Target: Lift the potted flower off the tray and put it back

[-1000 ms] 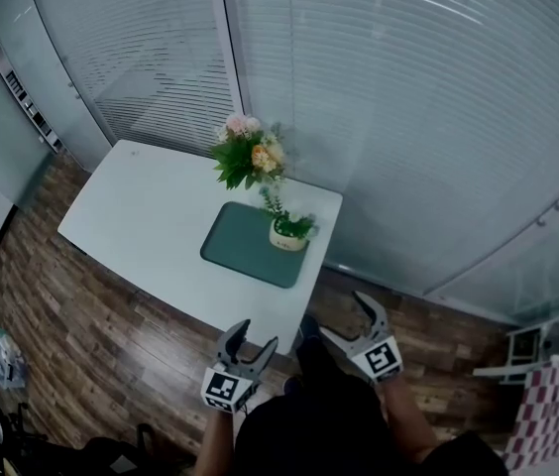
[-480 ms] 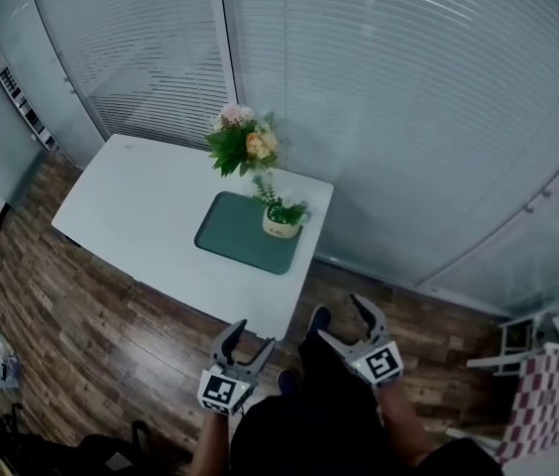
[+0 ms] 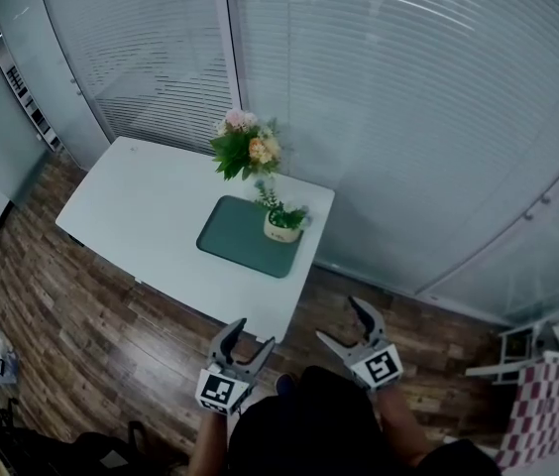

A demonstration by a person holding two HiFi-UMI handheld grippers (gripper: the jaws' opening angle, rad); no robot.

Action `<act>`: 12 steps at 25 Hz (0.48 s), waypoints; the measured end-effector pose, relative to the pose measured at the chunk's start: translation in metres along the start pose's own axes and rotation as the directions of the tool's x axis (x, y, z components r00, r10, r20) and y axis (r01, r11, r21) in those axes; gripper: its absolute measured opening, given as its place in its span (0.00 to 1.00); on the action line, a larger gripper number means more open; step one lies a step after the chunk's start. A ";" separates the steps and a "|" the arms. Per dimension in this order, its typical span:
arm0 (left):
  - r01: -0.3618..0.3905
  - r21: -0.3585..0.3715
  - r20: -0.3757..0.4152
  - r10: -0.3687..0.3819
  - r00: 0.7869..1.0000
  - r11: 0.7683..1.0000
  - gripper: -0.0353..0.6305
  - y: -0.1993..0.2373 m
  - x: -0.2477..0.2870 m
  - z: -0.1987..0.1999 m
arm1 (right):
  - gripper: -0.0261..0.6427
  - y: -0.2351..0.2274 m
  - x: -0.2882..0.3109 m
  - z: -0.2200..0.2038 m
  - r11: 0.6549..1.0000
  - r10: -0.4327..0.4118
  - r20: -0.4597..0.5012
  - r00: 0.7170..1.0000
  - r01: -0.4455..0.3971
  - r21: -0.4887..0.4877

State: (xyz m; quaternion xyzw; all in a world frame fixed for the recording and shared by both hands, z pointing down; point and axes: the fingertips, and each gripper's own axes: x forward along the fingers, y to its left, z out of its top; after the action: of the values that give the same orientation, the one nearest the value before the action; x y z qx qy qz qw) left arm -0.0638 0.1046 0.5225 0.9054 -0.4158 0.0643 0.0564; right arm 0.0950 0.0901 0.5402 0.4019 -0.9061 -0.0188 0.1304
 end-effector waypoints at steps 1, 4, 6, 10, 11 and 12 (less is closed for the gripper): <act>-0.007 -0.002 0.006 0.007 1.000 1.000 0.48 0.000 0.001 0.002 | 0.64 -0.001 0.002 0.000 1.000 0.004 0.007 1.000 -0.004 0.004; -0.030 -0.014 0.022 0.030 0.999 0.999 0.48 0.001 0.000 0.006 | 0.61 -0.003 0.006 0.006 1.000 0.001 0.049 0.999 -0.002 0.018; -0.041 -0.013 0.028 0.041 0.999 0.999 0.46 -0.002 -0.002 0.009 | 0.43 -0.005 0.003 0.013 0.999 -0.025 0.078 0.997 0.023 0.026; -0.090 -0.022 0.038 0.091 0.995 0.996 0.25 0.001 -0.007 0.011 | 0.17 -0.012 -0.002 0.018 0.997 -0.061 0.087 0.994 0.057 0.043; -0.104 -0.027 0.033 0.105 0.994 0.994 0.19 0.004 -0.008 0.009 | 0.12 -0.011 -0.003 0.017 0.998 -0.058 0.079 0.995 0.055 0.040; -0.115 -0.029 0.027 0.116 0.993 0.993 0.14 0.005 -0.009 0.007 | 0.08 -0.010 -0.003 0.016 0.998 -0.056 0.072 0.996 0.053 0.037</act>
State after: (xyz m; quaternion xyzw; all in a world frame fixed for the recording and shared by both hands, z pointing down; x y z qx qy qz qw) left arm -0.0736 0.1071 0.5147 0.8799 -0.4690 0.0485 0.0592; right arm 0.1003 0.0845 0.5224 0.4278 -0.8992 -0.0211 0.0895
